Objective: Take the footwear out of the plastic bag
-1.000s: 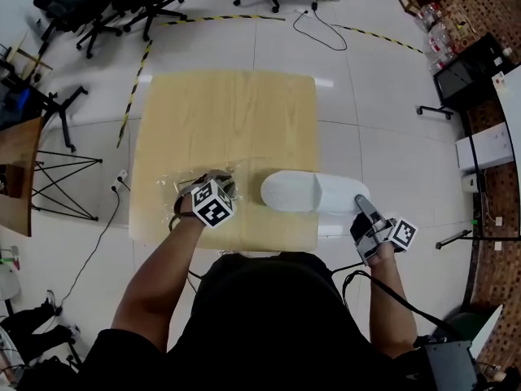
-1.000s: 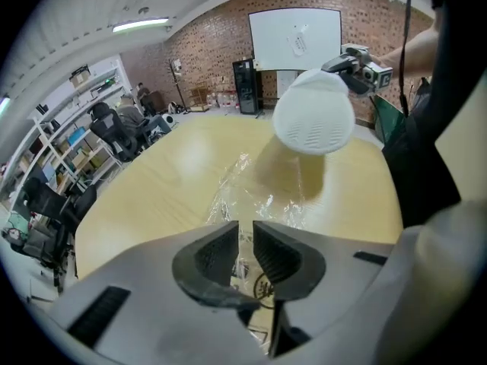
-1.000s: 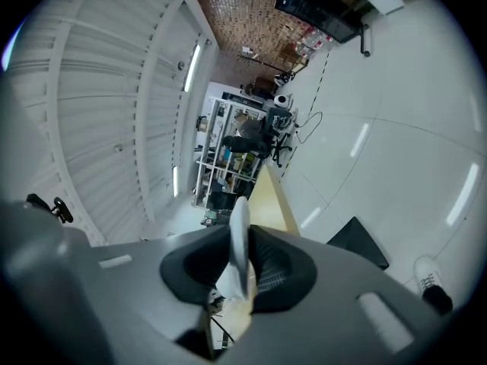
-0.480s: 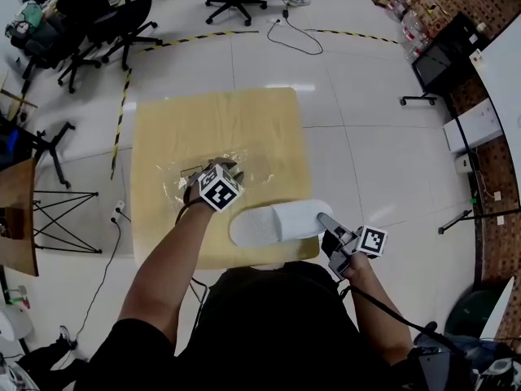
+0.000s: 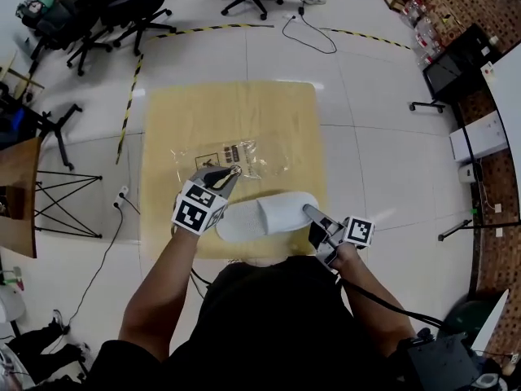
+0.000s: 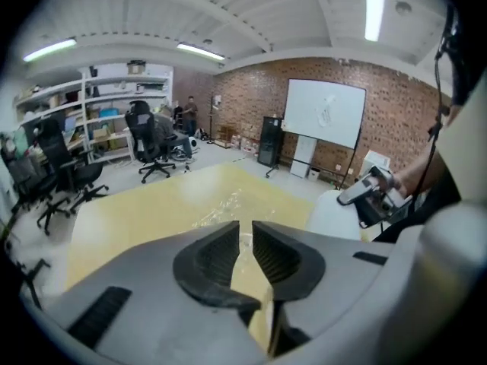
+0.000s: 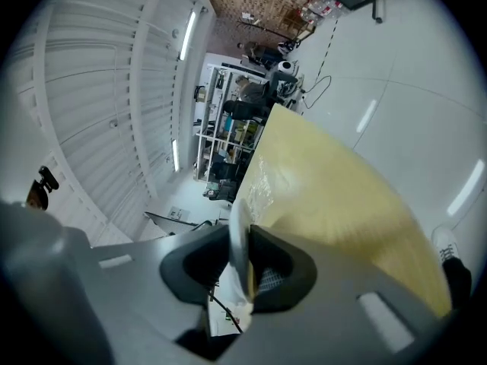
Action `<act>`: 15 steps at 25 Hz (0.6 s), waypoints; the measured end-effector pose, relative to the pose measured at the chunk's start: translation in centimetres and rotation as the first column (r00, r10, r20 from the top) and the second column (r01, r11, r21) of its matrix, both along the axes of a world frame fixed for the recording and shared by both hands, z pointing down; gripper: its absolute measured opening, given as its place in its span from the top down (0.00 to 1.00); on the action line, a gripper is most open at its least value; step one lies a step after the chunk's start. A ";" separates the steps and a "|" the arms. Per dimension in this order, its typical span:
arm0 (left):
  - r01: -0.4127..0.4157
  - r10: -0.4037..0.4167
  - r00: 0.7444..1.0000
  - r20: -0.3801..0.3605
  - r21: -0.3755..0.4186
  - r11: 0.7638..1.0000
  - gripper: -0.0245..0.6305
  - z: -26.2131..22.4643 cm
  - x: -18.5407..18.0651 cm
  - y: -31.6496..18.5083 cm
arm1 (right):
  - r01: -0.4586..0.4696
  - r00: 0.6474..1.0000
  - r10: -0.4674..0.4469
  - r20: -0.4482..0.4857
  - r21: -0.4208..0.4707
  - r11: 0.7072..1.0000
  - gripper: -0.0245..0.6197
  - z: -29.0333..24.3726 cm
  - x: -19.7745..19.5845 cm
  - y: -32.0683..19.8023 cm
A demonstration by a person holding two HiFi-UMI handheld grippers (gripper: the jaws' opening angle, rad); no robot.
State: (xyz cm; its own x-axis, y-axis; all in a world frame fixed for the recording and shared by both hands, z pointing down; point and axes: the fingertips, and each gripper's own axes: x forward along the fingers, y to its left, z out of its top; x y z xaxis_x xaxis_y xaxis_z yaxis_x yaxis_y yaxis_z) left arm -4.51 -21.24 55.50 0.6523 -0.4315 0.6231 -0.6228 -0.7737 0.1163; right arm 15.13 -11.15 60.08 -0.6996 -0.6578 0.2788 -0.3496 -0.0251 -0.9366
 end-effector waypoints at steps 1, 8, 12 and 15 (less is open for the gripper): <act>0.033 -0.033 0.999 -0.022 -0.017 0.999 0.88 -0.1 -1.8 0.9 | 0.009 1.000 -0.009 -0.003 0.000 1.000 0.85 0.3 -1.1 -0.3; 0.141 -0.146 0.988 -0.040 -0.111 0.984 0.95 0.1 -10.6 9.8 | 0.030 0.988 -0.034 -0.154 -0.024 0.999 0.82 2.0 -4.7 -0.7; 0.175 -0.184 0.982 -0.049 -0.150 0.973 0.95 0.9 -13.0 12.9 | 0.134 0.883 -0.135 -0.450 -0.034 0.990 0.65 3.1 -5.2 -0.8; 0.167 -0.175 0.984 -0.040 -0.159 0.973 0.95 1.3 -13.2 14.6 | 0.259 0.635 -0.240 -0.734 -0.090 0.962 0.46 3.6 -4.8 -0.8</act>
State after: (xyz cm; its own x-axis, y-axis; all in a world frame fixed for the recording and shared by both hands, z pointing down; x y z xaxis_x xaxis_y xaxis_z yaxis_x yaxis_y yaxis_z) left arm -17.72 -6.63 56.85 0.6112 -0.4410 0.6573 -0.7341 -0.6262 0.2624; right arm 10.30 -11.94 63.66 -0.4116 -0.5018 0.7608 -0.9102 0.1842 -0.3710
